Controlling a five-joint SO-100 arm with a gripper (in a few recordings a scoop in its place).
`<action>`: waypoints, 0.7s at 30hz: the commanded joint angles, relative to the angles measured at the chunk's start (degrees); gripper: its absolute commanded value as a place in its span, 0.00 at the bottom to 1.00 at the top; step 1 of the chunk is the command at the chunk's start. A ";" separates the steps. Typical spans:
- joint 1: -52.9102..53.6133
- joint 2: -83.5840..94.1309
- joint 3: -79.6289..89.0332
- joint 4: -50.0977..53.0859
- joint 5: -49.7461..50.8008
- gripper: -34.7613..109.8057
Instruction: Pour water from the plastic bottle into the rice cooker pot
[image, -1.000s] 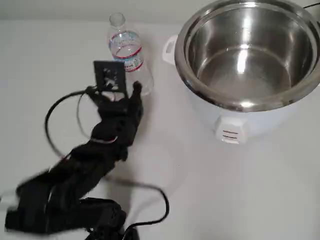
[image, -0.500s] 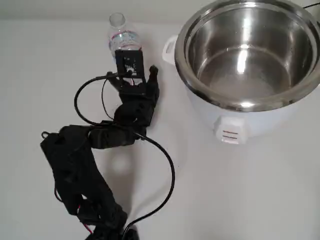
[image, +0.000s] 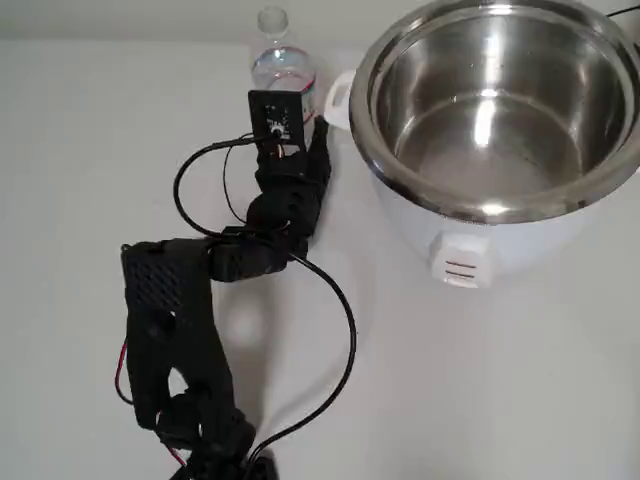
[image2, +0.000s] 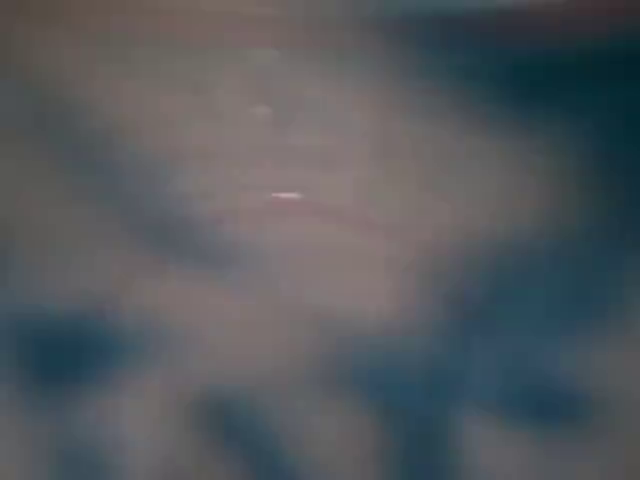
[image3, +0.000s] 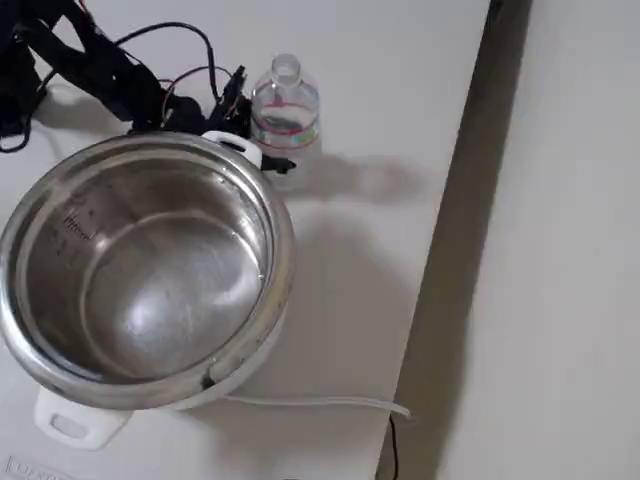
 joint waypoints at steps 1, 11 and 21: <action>-0.35 1.93 -2.99 -4.66 1.49 0.27; -2.81 27.95 0.00 12.30 9.23 0.27; -3.25 51.42 -3.52 36.47 21.53 0.27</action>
